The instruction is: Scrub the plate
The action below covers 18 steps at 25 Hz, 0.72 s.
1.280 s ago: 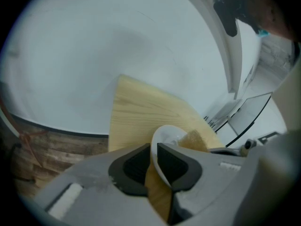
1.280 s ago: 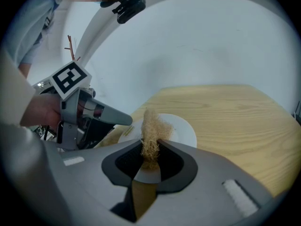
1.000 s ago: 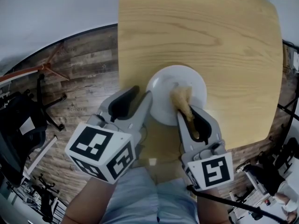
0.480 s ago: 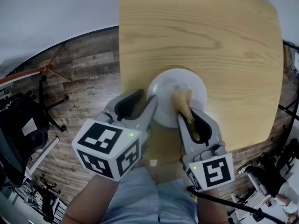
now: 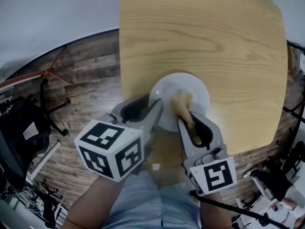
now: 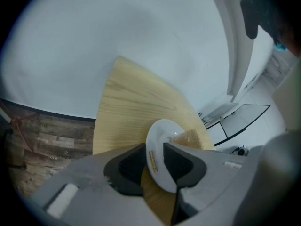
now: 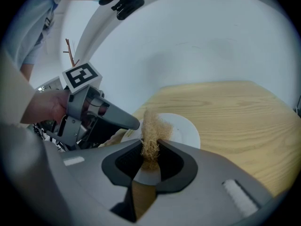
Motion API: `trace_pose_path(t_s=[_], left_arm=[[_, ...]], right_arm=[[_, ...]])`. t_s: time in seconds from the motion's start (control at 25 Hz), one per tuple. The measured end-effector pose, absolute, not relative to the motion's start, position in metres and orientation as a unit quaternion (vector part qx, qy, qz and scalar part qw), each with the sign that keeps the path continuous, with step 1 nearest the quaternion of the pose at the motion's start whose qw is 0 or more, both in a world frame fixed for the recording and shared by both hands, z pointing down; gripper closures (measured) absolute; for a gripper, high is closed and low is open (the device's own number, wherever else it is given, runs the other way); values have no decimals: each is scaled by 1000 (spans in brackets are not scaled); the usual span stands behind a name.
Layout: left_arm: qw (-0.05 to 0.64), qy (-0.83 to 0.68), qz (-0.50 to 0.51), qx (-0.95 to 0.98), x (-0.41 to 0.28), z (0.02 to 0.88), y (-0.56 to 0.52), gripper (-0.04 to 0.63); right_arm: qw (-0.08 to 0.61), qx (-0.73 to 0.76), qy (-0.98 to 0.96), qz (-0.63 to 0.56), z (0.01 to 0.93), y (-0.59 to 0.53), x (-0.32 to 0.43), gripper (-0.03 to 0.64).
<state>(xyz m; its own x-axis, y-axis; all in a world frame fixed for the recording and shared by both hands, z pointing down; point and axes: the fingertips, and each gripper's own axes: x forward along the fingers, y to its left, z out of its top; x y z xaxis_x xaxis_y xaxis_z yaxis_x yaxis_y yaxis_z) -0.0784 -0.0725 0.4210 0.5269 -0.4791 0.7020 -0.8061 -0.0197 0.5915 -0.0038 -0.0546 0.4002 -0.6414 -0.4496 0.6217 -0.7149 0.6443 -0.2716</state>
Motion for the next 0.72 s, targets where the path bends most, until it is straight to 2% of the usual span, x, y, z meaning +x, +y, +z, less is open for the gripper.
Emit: trace_pose_path(t_s=[0.08, 0.16, 0.44, 0.72], left_arm=[[526, -466, 153, 695, -81, 424, -73, 459], [525, -469, 147, 695, -82, 424, -73, 517], [483, -470, 158, 722, -81, 412, -78, 526], [465, -467, 165, 734, -79, 401, -78, 529]], right_arm=[[259, 334, -870, 254, 402, -55, -4, 537], [259, 334, -870, 253, 402, -55, -3, 537], [255, 344, -861, 275, 398, -61, -2, 537], [322, 387, -834, 228, 396, -92, 17, 537]])
